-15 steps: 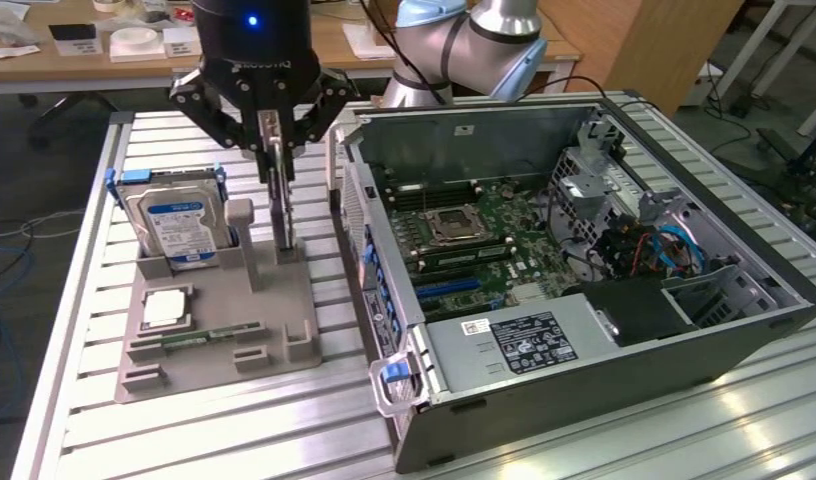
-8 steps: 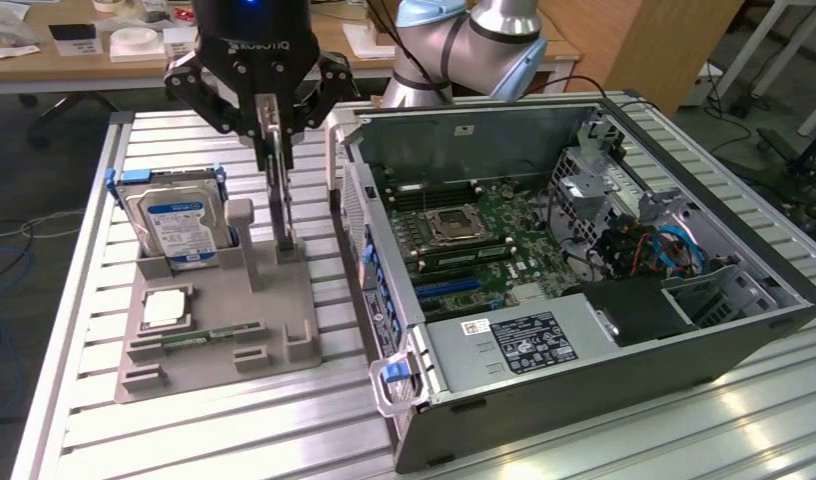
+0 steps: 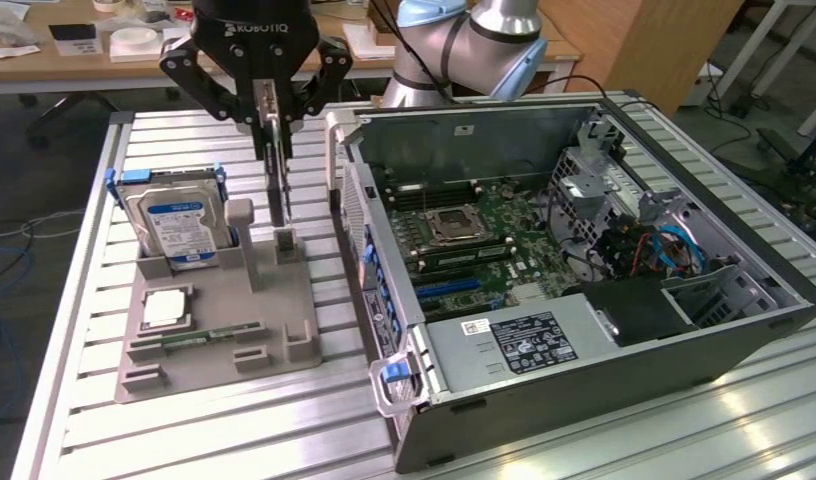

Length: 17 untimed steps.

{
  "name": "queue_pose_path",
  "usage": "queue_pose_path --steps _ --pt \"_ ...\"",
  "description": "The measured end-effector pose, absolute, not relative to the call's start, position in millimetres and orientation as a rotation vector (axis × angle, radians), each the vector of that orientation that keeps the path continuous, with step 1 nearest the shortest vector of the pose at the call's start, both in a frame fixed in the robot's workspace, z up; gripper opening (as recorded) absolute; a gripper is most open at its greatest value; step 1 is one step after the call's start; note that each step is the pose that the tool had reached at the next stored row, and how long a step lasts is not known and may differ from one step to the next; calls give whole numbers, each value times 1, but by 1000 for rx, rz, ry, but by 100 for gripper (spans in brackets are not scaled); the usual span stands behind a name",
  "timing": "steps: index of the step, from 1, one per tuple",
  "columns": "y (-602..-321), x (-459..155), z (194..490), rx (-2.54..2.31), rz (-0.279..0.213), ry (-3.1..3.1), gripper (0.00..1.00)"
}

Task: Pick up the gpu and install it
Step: 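Pick up the gpu and move the gpu toward the slot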

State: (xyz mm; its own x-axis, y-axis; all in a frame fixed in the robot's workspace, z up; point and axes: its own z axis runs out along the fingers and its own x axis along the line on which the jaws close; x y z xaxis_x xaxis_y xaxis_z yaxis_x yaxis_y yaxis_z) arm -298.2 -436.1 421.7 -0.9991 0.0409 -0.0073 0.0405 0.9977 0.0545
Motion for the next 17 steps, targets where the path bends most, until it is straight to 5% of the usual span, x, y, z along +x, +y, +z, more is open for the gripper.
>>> queue_pose_path --steps 17 --pt "-436 -290 422 64 85 3131 26"
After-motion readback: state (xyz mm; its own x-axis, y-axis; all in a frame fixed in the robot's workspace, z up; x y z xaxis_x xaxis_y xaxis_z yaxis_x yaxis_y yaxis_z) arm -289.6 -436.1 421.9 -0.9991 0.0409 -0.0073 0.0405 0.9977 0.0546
